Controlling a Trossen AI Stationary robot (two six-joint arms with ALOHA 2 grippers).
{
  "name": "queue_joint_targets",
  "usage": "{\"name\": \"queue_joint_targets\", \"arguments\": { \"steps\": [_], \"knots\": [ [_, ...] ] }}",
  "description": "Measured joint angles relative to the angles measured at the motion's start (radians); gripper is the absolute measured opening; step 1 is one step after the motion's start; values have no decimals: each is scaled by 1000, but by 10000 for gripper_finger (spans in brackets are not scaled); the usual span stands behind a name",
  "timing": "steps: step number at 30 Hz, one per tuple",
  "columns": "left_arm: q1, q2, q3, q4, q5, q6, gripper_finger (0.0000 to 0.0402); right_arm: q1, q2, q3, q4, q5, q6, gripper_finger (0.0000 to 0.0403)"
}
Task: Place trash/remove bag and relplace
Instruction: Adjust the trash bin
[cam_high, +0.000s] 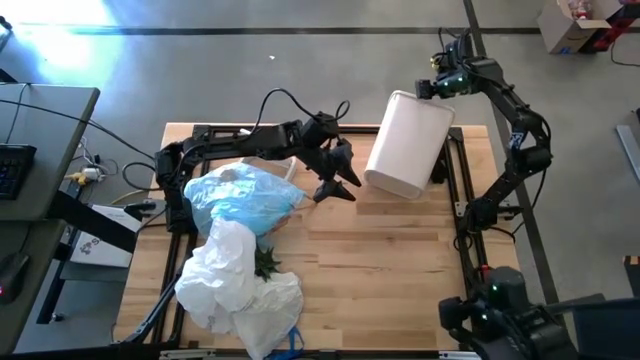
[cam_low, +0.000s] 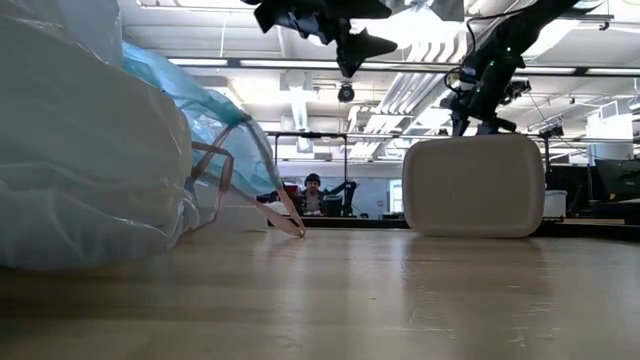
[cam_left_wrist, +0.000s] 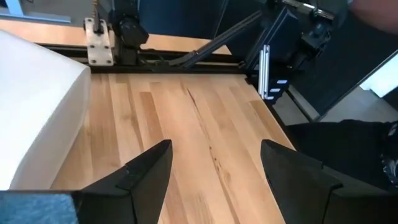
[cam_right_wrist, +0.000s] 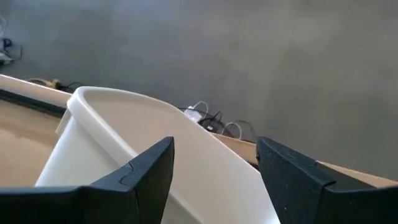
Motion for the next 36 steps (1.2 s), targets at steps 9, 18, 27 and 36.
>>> {"name": "queue_joint_targets", "arguments": {
  "steps": [9, 18, 27, 36],
  "knots": [
    [-9, 0, 0, -40, -25, 24, 232, -1, 16, 2, -92, -154, 2, 217],
    [-2, 8, 0, -57, -111, -2, 232, 2, 16, 0, -219, -237, -22, 217],
    [-9, 92, 0, -111, -131, -9, 232, 18, 15, 0, -240, -328, -40, 212],
    [-77, 149, 0, -108, -104, -11, 232, 35, 14, 0, -250, -363, -75, 190]
  ]
}}
